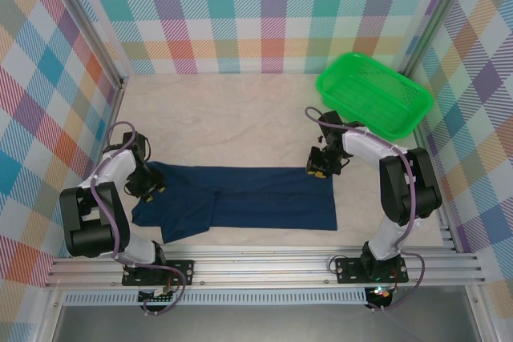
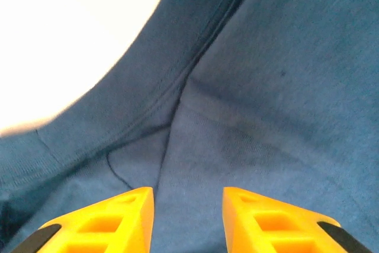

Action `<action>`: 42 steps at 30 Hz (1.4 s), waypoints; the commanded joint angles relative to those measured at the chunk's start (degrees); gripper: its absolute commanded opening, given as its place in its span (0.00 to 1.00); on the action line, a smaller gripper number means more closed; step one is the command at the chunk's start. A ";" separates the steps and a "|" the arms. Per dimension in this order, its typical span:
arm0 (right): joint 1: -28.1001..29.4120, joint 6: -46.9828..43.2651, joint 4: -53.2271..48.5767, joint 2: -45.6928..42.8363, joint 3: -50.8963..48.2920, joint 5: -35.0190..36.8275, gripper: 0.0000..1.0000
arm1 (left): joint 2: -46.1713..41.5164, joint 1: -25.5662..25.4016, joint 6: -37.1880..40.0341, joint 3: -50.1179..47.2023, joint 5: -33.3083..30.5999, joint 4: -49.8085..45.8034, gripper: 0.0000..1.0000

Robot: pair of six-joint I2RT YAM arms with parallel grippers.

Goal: Fold and stack the t-shirts

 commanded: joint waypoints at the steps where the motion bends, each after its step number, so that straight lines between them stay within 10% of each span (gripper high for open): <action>1: 0.02 -0.61 0.16 -0.01 0.96 -1.75 0.26 | -1.31 1.48 5.31 -1.46 -1.21 5.21 0.37; 16: 0.02 0.01 0.67 0.79 1.14 -3.01 0.26 | 2.02 1.74 5.51 -3.74 -1.54 10.54 0.36; 42: -0.04 0.06 0.47 -0.18 0.61 -2.83 0.27 | -1.72 1.70 2.61 0.52 -0.23 6.12 0.00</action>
